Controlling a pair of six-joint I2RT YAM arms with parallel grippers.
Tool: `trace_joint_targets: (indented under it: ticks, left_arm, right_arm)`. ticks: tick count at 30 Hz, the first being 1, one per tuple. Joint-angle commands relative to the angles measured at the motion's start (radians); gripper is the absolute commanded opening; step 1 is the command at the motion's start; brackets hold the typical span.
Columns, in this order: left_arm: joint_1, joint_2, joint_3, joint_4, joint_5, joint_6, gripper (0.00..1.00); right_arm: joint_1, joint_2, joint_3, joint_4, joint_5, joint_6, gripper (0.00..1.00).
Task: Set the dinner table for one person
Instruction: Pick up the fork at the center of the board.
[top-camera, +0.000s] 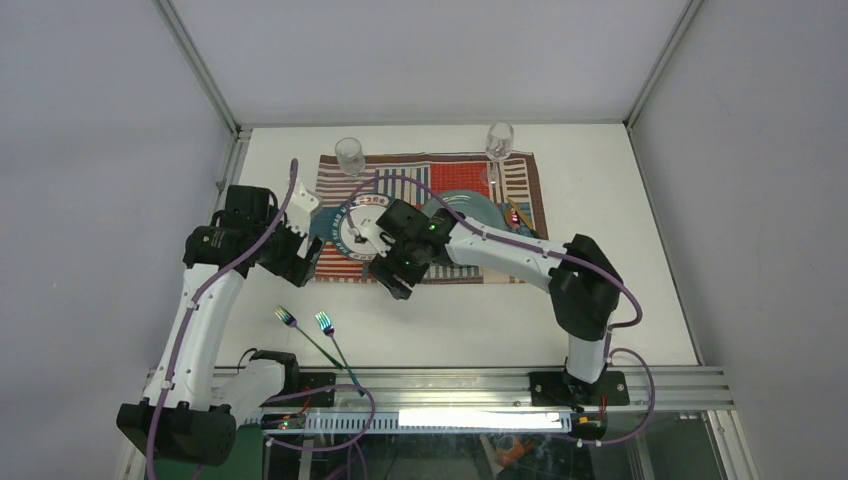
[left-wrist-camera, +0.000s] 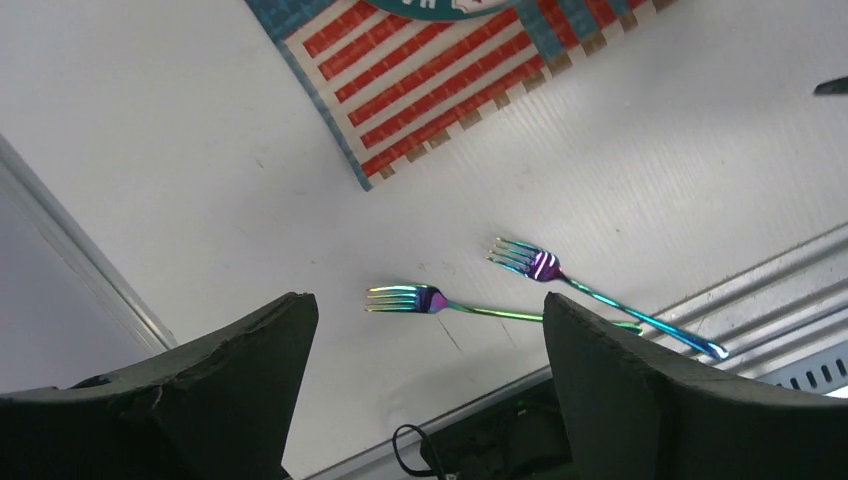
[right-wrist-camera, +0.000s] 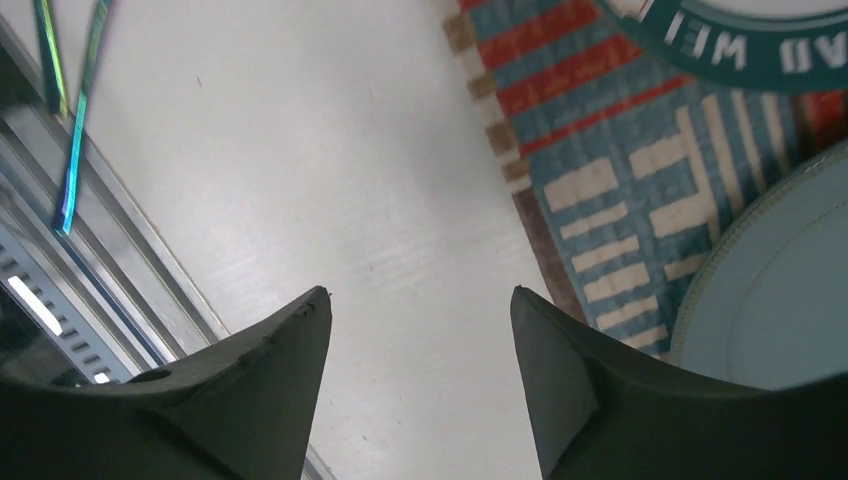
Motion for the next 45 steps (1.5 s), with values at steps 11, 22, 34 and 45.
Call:
trace_joint_targets:
  ticks: [11, 22, 34, 45]
  left_arm:
    - [0.069, 0.049, 0.128, 0.224, -0.157, -0.173, 0.94]
    - [0.12, 0.056, 0.138, 0.232, -0.129, -0.183, 0.97]
    - [0.122, 0.032, 0.115, 0.243, -0.123, -0.18, 0.98]
    - [0.122, -0.002, 0.104, 0.24, -0.111, -0.163, 0.99]
  right_arm:
    - [0.244, 0.185, 0.122, 0.216, 0.115, 0.423, 0.64]
    - [0.348, 0.267, 0.191, 0.285, 0.163, 0.488, 0.61]
    - [0.352, 0.391, 0.433, 0.196, 0.146, 0.46, 0.58]
    - [0.404, 0.429, 0.403, 0.187, 0.308, 0.456, 0.54]
